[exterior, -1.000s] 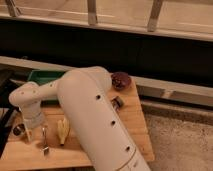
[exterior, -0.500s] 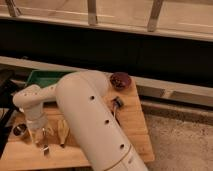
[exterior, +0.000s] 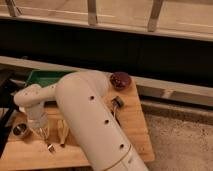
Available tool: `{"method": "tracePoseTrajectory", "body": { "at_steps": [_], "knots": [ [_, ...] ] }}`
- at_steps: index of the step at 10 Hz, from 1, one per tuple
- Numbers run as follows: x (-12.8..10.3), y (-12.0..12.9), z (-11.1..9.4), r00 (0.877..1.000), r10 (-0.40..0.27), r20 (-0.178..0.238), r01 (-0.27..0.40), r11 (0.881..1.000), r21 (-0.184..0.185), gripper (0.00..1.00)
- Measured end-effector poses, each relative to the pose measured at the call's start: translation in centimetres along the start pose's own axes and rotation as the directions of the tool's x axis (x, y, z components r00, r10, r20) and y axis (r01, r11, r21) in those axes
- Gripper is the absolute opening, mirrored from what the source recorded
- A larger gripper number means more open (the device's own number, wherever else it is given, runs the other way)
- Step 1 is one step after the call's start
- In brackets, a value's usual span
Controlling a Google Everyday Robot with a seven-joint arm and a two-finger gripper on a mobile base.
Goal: Place fork in paper cup
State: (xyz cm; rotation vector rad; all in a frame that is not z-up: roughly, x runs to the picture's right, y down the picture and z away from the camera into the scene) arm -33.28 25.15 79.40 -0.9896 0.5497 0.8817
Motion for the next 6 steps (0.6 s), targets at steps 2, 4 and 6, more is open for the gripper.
{"method": "tracePoseTrajectory", "body": {
  "at_steps": [2, 4, 6],
  "knots": [
    [-0.06, -0.10, 0.23, 1.000, 0.003, -0.007, -0.003, 1.000, 0.004, 0.00],
    [-0.08, -0.25, -0.04, 1.000, 0.004, -0.006, -0.004, 1.000, 0.008, 0.00],
    [-0.09, -0.24, 0.04, 1.000, 0.003, -0.005, -0.003, 1.000, 0.008, 0.00]
  ]
}}
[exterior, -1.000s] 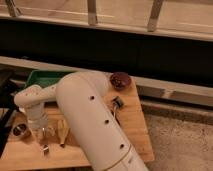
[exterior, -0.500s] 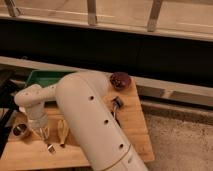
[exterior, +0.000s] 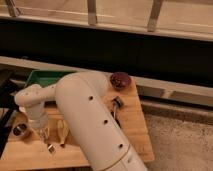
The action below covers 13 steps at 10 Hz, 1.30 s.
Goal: Place fork in paper cup
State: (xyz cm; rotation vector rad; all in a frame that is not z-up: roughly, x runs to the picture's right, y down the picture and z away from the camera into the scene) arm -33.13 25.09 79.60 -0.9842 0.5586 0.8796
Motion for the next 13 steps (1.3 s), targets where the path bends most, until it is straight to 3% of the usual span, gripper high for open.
{"method": "tracePoseTrajectory", "body": {
  "at_steps": [5, 7, 10, 12, 13],
  "knots": [
    [0.0, 0.0, 0.0, 1.000, -0.002, 0.006, 0.002, 1.000, 0.000, 0.00],
    [0.0, -0.1, -1.4, 0.998, -0.009, 0.059, 0.009, 1.000, 0.006, 0.00],
    [1.3, -0.5, -6.9, 0.985, -0.013, 0.171, 0.012, 1.000, 0.008, 0.00],
    [2.6, -1.0, -11.9, 0.966, -0.013, 0.259, 0.011, 1.000, 0.007, 0.00],
    [3.1, -1.7, -14.8, 0.950, -0.007, 0.313, 0.006, 1.000, 0.006, 0.00]
  ]
}}
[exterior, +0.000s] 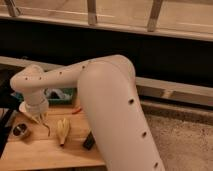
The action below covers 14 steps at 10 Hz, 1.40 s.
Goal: Place fork in paper cup
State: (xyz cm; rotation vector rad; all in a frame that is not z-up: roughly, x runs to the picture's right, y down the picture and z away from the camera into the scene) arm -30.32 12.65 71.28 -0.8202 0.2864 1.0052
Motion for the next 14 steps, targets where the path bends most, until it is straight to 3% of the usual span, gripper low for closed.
{"method": "tracePoseTrajectory", "body": {
  "at_steps": [2, 4, 6, 7, 8, 9, 10, 11, 13, 14],
  "knots": [
    [-0.8, -1.1, -3.8, 0.996, 0.002, 0.086, -0.002, 1.000, -0.007, 0.00],
    [-2.0, -2.4, -8.4, 0.981, 0.005, 0.194, -0.003, 1.000, -0.012, 0.00],
    [-4.0, -2.8, -12.1, 0.958, -0.004, 0.288, 0.008, 1.000, -0.015, 0.00],
    [-5.4, -2.8, -13.6, 0.938, -0.013, 0.347, 0.020, 1.000, -0.015, 0.00],
    [-6.5, -2.4, -14.9, 0.908, -0.016, 0.420, 0.025, 1.000, -0.015, 0.00],
    [-6.9, -2.0, -15.7, 0.855, 0.008, 0.519, 0.002, 1.000, -0.019, 0.00],
    [-6.7, -1.5, -16.5, 0.786, 0.024, 0.617, -0.006, 1.000, -0.031, 0.00],
    [-6.2, -0.5, -16.9, 0.743, 0.023, 0.669, 0.012, 0.999, -0.048, 0.00],
    [-4.9, 1.3, -17.3, 0.687, 0.015, 0.727, 0.061, 0.995, -0.078, 0.00],
    [-4.4, 1.7, -17.4, 0.672, 0.015, 0.740, 0.076, 0.993, -0.089, 0.00]
  ]
}}
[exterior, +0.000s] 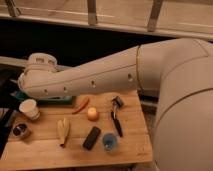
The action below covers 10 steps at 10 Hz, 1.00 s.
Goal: Place fork in paper cup
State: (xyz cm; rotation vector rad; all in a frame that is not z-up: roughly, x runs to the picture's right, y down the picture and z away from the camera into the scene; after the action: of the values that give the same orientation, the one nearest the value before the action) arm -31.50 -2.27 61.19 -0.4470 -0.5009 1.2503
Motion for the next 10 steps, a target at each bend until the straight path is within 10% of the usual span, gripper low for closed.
{"method": "tracePoseTrajectory", "body": {
  "at_steps": [5, 10],
  "knots": [
    [-2.6, 0.2, 3.3, 0.995, -0.060, -0.085, 0.060, 0.998, -0.010, 0.00],
    [-3.3, 0.7, 8.1, 0.960, -0.106, -0.258, 0.090, 0.993, -0.073, 0.00]
  ]
}}
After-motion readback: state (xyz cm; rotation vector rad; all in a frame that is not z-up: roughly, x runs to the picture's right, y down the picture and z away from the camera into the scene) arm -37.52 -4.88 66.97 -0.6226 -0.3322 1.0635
